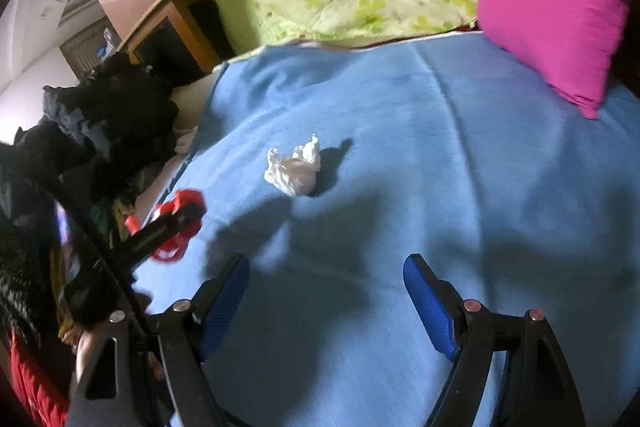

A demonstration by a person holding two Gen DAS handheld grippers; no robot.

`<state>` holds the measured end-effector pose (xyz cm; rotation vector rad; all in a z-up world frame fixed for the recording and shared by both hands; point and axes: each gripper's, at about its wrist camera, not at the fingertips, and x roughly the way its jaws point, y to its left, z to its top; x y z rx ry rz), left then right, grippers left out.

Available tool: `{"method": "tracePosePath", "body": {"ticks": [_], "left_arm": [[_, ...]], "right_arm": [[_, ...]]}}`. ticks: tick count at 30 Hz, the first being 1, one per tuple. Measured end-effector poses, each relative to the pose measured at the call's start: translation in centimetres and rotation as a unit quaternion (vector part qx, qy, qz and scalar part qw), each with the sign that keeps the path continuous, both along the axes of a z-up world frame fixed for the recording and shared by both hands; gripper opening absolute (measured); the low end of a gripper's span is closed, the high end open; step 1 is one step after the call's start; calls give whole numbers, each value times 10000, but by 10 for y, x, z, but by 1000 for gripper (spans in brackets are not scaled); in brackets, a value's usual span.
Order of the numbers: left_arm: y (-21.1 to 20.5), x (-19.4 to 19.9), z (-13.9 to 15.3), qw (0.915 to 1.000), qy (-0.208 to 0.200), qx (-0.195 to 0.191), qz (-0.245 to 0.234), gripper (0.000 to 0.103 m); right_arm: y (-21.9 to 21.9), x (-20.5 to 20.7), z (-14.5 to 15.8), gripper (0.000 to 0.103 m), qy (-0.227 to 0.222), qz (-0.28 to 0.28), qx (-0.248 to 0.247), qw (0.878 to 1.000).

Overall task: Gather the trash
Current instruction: 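Grasp the red plastic bag with the left tool and lift it, then grasp the white tissue with the right tool while the left tool holds the red bag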

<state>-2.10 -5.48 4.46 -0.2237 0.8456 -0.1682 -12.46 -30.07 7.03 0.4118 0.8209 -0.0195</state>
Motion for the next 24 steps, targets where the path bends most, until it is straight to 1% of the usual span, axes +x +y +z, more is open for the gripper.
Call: {"method": "tracePosePath", "body": {"ticks": [3,5,8,12,16,18,19,20,22,24], "left_arm": [[9,7,-2,9999,110,-79,92,63],[15,11,-4,9996,183,-124,157,63],[20,12,-6,9990,284,-276,198,63],[24,16,-5,9987,311,-345,213,64],[28,19,-5,9980,367,-444,246,64],[29,20,-5,9980,363,-456,242,64],[28,20,-5,9980,355,-468,223,64],[28,20,-4,9981,346,-473,209,64],[28,20,-4,9981,331,-469,206,64],[28,20,-4,9980,330,-486,218,64]], "right_arm": [[11,39,-3,82,91,151,-164,9997],[21,70,-8,82,197,345,-334,9987],[30,102,-14,82,251,398,-484,9977],[40,129,-22,82,291,464,-648,9964],[47,151,-38,82,453,507,-1030,9924],[49,159,-44,82,528,535,-1144,9906],[49,162,-47,79,557,539,-1218,9895],[49,165,-50,66,596,566,-1235,9889],[45,166,-54,43,653,548,-1167,9895],[44,164,-53,41,633,576,-1184,9893]]}}
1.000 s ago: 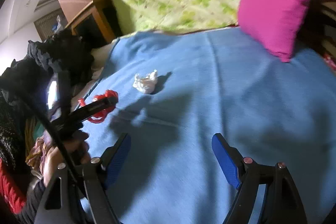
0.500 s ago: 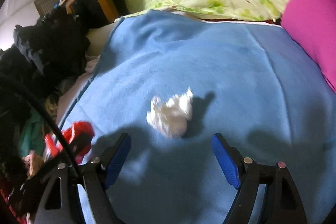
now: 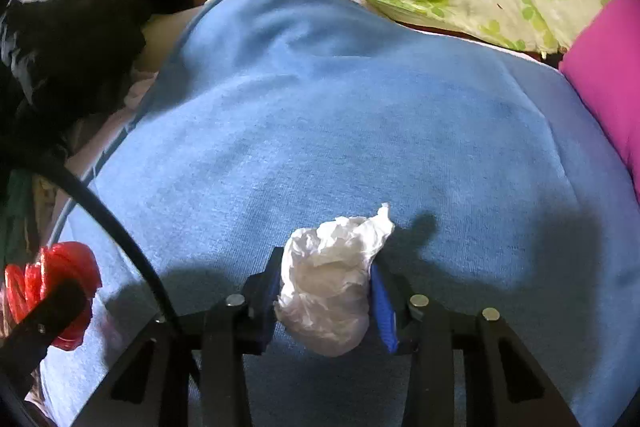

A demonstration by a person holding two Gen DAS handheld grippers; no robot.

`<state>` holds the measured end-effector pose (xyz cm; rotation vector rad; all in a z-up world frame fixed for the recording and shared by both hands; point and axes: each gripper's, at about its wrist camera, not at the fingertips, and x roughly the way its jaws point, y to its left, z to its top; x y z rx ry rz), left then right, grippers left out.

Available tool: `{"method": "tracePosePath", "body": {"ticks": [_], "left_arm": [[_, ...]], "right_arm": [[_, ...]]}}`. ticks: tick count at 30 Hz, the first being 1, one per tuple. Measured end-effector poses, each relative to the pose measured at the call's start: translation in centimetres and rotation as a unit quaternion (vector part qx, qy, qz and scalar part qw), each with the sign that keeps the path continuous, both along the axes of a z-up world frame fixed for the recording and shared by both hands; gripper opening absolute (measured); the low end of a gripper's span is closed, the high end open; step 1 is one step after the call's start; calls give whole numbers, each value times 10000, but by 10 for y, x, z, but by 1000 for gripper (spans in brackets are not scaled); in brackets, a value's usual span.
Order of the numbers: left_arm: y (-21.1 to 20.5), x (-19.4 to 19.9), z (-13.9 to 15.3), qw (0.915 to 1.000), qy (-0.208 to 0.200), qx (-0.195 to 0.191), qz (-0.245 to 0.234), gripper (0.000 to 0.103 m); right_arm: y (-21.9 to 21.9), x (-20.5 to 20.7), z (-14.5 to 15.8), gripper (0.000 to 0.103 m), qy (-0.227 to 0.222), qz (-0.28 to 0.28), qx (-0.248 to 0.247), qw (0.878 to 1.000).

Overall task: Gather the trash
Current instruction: 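Grasp the white tissue with the right tool while the left tool holds the red bag, then carry the red bag and white tissue in both tools over the red basket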

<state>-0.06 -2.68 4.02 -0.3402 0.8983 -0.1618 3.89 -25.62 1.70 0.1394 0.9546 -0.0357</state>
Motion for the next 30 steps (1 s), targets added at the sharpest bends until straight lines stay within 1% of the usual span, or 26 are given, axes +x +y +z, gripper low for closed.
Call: {"method": "tracePosePath", "body": {"ticks": [3,6,10,14,22,30], "left_arm": [[0,0,1,10000,-25,17,-20,64],[-5,-3,5,9998,-143,129,-86,64],[-15,-10,11,9987,-327,347,-185,64],[-21,-12,10,9980,-343,480,-224,64],[-38,-18,9,9952,-433,798,-362,64],[-47,-20,9,9933,-493,927,-488,63]], "right_arm": [[0,-8,7,39,-109,52,-54,9999],[-2,-24,17,39,-216,93,-50,9997],[-7,-52,31,39,-377,81,-23,9993],[-12,-83,37,39,-447,35,45,9990],[-28,-119,37,39,-536,-198,158,9982],[-40,-128,31,39,-511,-325,172,9980]]}}
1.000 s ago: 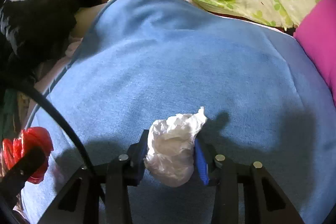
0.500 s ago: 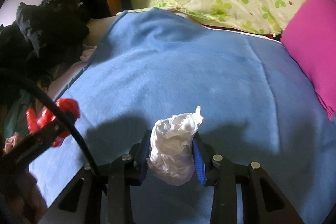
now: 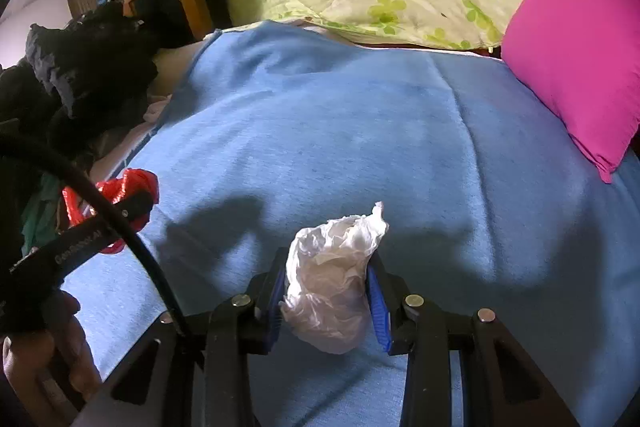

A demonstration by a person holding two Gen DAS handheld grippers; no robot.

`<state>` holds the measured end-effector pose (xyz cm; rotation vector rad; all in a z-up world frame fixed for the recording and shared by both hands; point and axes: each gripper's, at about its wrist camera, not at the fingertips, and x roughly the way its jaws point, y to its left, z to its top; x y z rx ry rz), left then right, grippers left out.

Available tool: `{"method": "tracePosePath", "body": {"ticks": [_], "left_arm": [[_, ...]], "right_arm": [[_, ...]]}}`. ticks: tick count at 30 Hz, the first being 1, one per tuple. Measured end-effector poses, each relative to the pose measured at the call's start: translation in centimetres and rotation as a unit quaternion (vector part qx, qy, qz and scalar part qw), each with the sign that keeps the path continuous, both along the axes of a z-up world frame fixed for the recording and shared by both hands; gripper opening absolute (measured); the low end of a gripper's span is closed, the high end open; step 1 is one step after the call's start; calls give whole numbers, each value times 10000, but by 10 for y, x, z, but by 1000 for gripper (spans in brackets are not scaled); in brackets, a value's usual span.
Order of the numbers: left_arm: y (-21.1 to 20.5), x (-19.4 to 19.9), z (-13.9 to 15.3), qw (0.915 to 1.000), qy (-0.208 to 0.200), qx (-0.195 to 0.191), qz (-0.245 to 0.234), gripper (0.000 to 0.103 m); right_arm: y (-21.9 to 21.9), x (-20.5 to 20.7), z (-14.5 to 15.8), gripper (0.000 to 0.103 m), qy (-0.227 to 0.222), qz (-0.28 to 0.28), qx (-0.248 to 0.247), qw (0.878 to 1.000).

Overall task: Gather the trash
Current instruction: 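Carry the red bag and white tissue in both tools over the red basket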

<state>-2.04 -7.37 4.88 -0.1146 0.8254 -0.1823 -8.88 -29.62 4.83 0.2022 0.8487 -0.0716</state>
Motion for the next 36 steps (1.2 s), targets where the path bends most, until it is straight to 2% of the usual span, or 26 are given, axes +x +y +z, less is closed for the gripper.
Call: {"method": "tracePosePath", "body": {"ticks": [8,15,24,28,36], "left_arm": [[-10,-8,4,9998,-86,51,-164,64],[-16,-13,9,9995,-172,59,-260,63],[-34,-37,16,9969,-417,236,-624,63],[-44,-50,15,9943,-534,426,-814,63],[-55,-89,19,9905,-531,605,-1114,64]], "right_arm": [[-1,-12,5,39,8,-67,-145,9999],[-4,-40,20,39,-75,-203,-288,9993],[-20,-92,37,39,-110,-514,-335,9981],[-31,-123,50,39,-219,-698,-321,9968],[-55,-189,65,39,-391,-1069,-161,9934]]}}
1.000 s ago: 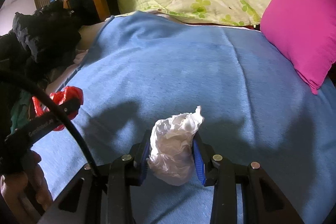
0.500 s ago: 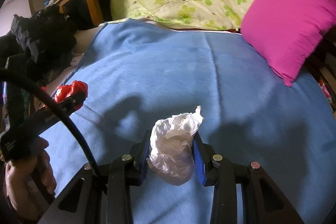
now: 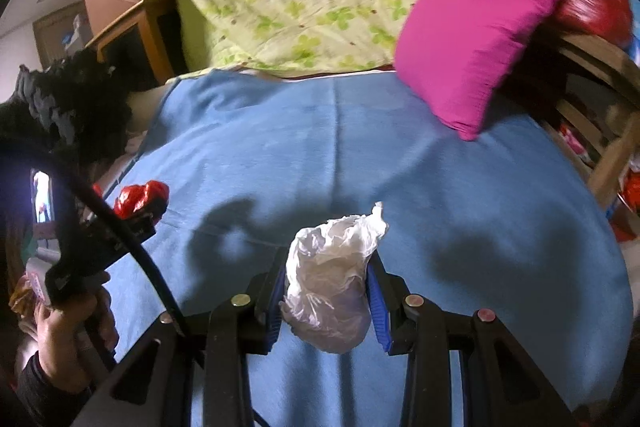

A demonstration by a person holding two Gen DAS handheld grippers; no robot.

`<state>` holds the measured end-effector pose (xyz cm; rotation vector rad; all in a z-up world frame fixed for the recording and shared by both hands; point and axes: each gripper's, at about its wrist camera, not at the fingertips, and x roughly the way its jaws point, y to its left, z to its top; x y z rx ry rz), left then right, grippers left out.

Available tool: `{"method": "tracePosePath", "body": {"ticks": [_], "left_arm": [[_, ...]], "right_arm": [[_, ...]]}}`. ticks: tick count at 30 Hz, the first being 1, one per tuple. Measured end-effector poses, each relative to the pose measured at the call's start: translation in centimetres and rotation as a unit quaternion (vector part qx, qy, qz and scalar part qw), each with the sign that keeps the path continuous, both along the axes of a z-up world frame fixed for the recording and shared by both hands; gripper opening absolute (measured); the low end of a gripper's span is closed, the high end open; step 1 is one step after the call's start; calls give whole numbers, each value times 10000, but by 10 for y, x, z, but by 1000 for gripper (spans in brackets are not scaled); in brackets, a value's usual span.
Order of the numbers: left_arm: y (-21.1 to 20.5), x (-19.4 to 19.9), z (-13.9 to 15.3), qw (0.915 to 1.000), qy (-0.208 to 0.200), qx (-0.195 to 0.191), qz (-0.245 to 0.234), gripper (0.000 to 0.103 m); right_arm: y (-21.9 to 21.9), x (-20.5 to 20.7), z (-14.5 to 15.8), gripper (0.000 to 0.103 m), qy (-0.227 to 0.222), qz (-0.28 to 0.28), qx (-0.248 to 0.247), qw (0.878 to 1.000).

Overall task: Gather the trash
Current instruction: 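Carry the red bag and white tissue in both tools over the red basket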

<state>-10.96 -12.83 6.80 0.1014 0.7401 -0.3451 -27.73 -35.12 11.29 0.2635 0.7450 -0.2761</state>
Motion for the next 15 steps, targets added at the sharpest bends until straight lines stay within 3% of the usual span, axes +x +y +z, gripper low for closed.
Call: {"method": "tracePosePath", "body": {"ticks": [10,15], "left_arm": [[-13,-70,22,9985,108,-20,-545,63],[-28,-103,31,9960,128,21,-889,64]], "right_arm": [[-29,-79,12,39,-344,-527,315,9975],[-45,-140,10,39,-462,-888,452,9939]]}}
